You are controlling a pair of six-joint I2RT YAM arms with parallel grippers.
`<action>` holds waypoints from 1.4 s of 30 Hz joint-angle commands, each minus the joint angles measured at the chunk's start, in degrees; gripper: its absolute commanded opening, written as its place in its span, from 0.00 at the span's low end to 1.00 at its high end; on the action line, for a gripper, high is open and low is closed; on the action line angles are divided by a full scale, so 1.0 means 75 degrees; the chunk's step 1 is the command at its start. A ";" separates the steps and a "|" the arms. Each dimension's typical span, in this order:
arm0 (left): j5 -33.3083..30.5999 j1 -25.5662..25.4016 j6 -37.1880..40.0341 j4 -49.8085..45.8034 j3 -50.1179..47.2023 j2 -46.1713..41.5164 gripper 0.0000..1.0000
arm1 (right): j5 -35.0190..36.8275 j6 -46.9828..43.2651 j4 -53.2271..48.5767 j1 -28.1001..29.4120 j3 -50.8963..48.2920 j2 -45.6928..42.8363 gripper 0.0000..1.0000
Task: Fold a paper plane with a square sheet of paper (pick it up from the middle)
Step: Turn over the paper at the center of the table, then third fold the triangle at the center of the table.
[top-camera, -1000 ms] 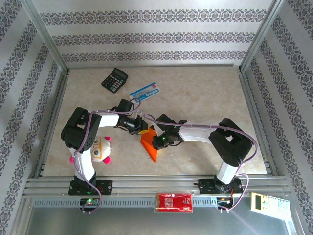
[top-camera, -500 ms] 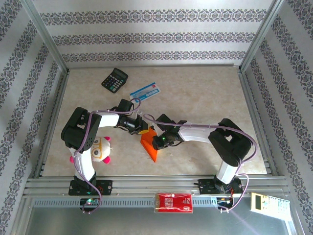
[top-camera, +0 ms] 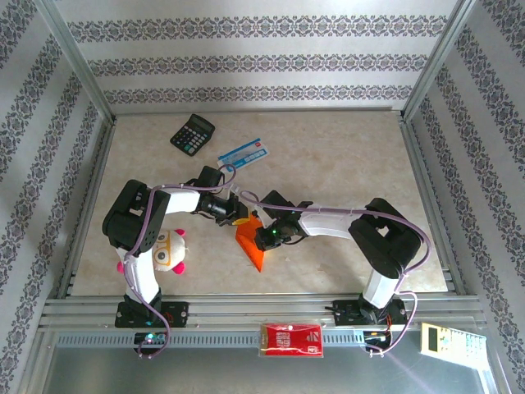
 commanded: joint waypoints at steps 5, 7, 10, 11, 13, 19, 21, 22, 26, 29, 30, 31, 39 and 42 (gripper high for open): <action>-0.0406 -0.0167 0.0221 -0.0064 -0.0066 0.0428 0.17 | -0.0064 -0.0115 0.0018 -0.0119 0.0214 0.0167 0.04; -0.0402 -0.0178 0.0220 -0.0059 -0.0064 0.0428 0.17 | -0.0059 -0.0115 0.0019 -0.0113 0.0208 0.0189 0.04; -0.0406 -0.0171 0.0226 -0.0064 -0.0066 0.0428 0.17 | -0.0055 -0.0094 0.0028 -0.0124 0.0138 0.0184 0.04; -0.0417 -0.0178 0.0223 -0.0066 -0.0069 0.0423 0.17 | -0.0042 -0.0081 0.0023 -0.0113 0.0106 0.0178 0.04; -0.0413 -0.0162 0.0231 -0.0075 -0.0065 0.0421 0.17 | -0.0028 -0.0058 0.0033 -0.0122 0.0042 0.0155 0.04; -0.0411 -0.0157 0.0227 -0.0074 -0.0056 0.0435 0.17 | -0.0055 0.0042 0.0115 -0.0107 -0.0140 0.0061 0.04; -0.0418 -0.0168 0.0221 -0.0087 -0.0047 0.0433 0.17 | -0.0072 0.0062 0.0137 -0.0107 -0.0166 0.0017 0.04; -0.0420 -0.0173 0.0222 -0.0099 -0.0046 0.0439 0.17 | -0.0093 0.0093 0.0161 -0.0108 -0.0187 -0.0007 0.04; -0.0440 -0.0169 0.0234 -0.0099 -0.0069 0.0423 0.17 | -0.0175 0.0159 0.0247 -0.0079 -0.0244 -0.0085 0.04; -0.0441 -0.0164 0.0231 -0.0096 -0.0069 0.0431 0.17 | -0.0168 0.0179 0.0255 -0.0064 -0.0267 -0.0095 0.04; -0.0431 -0.0163 0.0227 -0.0096 -0.0070 0.0429 0.17 | -0.0169 0.0190 0.0256 -0.0066 -0.0270 -0.0098 0.04; -0.0440 -0.0168 0.0221 -0.0093 -0.0065 0.0432 0.17 | -0.0169 0.0206 0.0256 -0.0054 -0.0280 -0.0101 0.04; -0.0441 -0.0168 0.0232 -0.0109 -0.0061 0.0412 0.17 | -0.0175 0.0257 0.0267 0.0002 -0.0297 -0.0172 0.04; -0.0444 -0.0167 0.0238 -0.0104 -0.0066 0.0410 0.17 | -0.0186 0.0277 0.0267 0.0025 -0.0331 -0.0209 0.04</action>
